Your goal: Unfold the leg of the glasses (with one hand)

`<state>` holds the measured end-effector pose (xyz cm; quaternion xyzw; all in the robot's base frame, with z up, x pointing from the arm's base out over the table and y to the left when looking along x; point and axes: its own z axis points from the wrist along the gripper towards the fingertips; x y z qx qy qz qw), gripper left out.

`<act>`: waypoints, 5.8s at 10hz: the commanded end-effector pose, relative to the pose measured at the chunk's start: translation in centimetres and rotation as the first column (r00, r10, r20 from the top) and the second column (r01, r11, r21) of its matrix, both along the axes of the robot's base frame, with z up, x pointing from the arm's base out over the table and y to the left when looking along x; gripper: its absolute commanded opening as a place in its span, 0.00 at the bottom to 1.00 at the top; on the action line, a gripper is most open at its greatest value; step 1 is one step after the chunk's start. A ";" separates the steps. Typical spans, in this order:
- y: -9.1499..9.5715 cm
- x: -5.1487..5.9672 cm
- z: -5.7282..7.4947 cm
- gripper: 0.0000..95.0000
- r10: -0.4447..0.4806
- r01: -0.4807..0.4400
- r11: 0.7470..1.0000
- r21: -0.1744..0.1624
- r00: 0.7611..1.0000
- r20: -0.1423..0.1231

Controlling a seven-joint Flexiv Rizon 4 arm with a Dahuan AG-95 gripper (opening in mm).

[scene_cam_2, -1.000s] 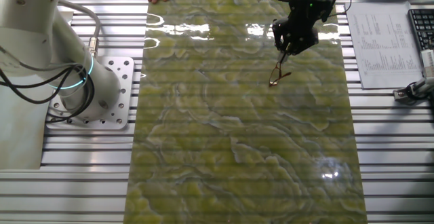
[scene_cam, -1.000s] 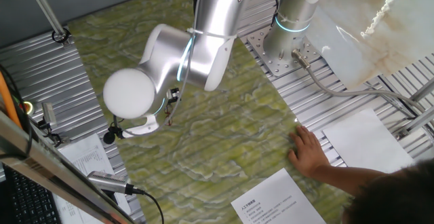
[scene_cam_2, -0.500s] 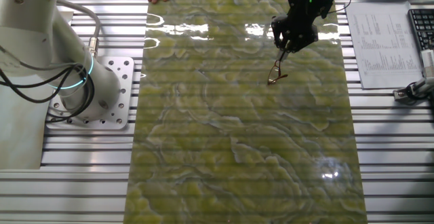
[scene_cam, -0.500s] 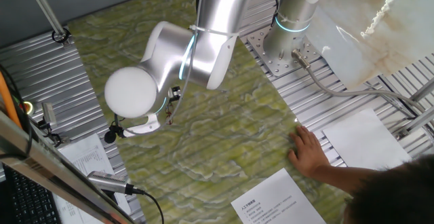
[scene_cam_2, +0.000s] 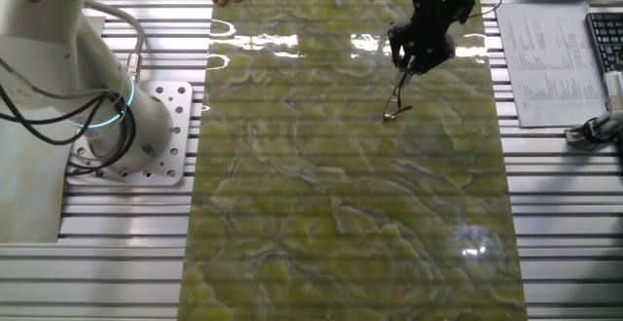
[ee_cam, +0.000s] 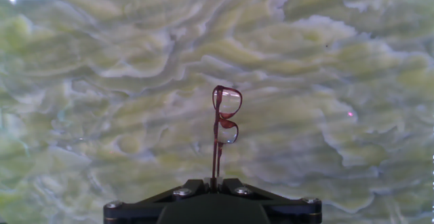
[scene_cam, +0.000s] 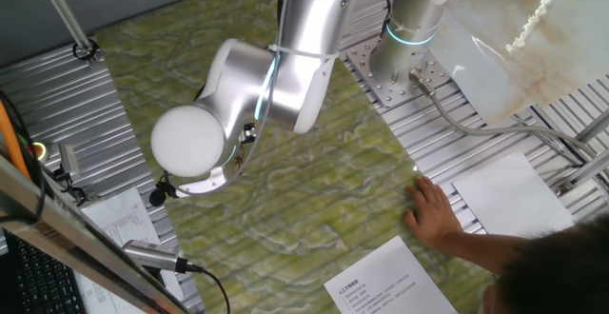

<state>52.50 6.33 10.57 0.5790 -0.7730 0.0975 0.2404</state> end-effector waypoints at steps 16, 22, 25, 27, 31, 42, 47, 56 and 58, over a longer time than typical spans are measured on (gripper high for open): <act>-0.2 -0.5 -0.6 0.20 -0.175 0.167 0.983 0.076 0.977 0.118; 0.0 -0.5 0.0 0.20 -0.336 0.295 0.932 0.209 0.920 0.201; 0.1 -0.4 0.0 0.20 -0.408 0.351 0.900 0.259 0.887 0.216; 0.2 -0.2 0.0 0.20 -0.448 0.384 0.883 0.271 0.862 0.237; 1.1 2.4 0.0 0.20 -0.504 0.438 0.858 0.267 0.819 0.274; -0.7 2.1 -1.4 0.20 -0.615 0.513 0.773 0.374 0.752 0.239; -0.8 1.8 -1.6 0.20 -0.668 0.540 0.717 0.440 0.713 0.213; 0.1 1.6 -2.5 0.00 -0.697 0.547 0.682 0.485 0.687 0.206; 0.1 1.6 -2.2 0.00 -0.706 0.563 0.675 0.476 0.681 0.196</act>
